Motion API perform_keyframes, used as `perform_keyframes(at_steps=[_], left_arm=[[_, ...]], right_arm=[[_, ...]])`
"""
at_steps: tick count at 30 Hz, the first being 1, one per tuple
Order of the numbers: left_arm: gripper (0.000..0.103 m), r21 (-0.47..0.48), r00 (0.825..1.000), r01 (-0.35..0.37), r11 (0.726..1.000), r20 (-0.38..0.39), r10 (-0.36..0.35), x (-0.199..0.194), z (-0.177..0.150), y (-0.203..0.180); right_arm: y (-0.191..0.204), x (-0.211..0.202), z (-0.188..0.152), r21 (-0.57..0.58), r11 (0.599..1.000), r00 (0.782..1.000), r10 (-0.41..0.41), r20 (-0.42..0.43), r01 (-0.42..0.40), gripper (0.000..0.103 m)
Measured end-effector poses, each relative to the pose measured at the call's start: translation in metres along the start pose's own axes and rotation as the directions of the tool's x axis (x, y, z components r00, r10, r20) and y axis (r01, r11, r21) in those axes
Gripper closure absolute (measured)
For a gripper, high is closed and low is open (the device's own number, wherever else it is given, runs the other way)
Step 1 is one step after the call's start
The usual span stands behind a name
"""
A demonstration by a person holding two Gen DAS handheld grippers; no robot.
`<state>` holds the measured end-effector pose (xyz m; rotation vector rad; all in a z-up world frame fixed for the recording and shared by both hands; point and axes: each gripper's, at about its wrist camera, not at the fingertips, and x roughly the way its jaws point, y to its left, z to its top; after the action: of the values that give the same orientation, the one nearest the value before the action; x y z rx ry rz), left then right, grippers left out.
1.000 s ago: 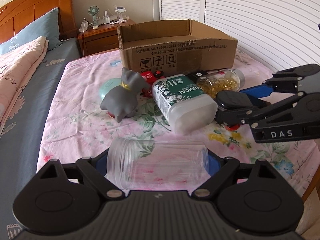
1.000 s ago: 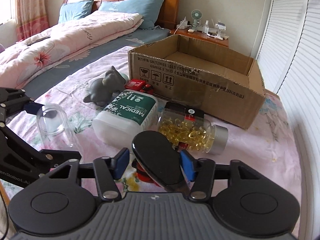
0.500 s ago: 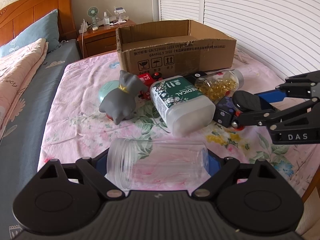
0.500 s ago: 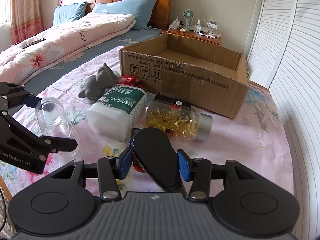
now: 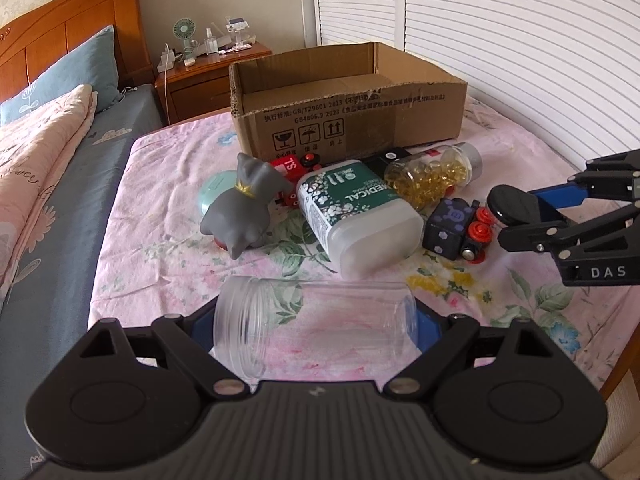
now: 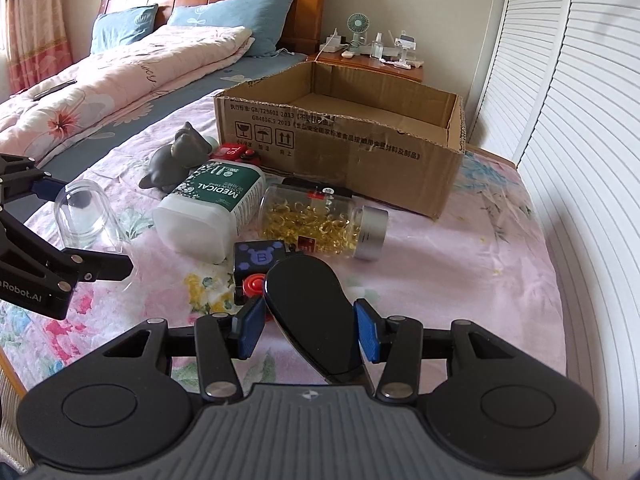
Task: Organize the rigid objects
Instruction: 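Carry the cup and black object into the box and open both tools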
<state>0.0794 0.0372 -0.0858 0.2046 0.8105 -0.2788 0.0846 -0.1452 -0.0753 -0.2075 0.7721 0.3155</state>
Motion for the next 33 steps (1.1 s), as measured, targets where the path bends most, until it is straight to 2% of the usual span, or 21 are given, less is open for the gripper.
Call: perform_keyframes(at_steps=[9, 16, 20, 24, 33], left_arm=[[0.013, 0.028, 1.000, -0.007, 1.000, -0.005, 0.007, -0.013, 0.012, -0.003], [0.013, 0.044, 1.000, -0.012, 0.999, 0.023, 0.011, -0.022, 0.043, 0.002], [0.013, 0.045, 0.998, -0.015, 0.999, 0.055, 0.012, -0.021, 0.077, 0.007], [0.013, 0.063, 0.992, -0.069, 0.996, 0.105, 0.063, -0.012, 0.120, 0.014], [0.013, 0.032, 0.989, -0.087, 0.996, 0.123, 0.082, 0.048, 0.215, 0.039]], right_arm=[[0.000, -0.004, 0.010, -0.019, 1.000, 1.000, 0.008, -0.012, -0.008, 0.050], [-0.009, -0.011, 0.032, -0.010, 1.000, 1.000, 0.009, 0.000, -0.009, 0.050], [-0.018, -0.016, 0.053, -0.021, 1.000, 0.999, 0.010, 0.043, -0.009, 0.050], [-0.030, -0.014, 0.083, -0.031, 1.000, 0.997, 0.008, 0.083, -0.006, 0.050], [-0.062, 0.021, 0.144, -0.008, 1.000, 0.997, -0.016, 0.081, 0.017, 0.050]])
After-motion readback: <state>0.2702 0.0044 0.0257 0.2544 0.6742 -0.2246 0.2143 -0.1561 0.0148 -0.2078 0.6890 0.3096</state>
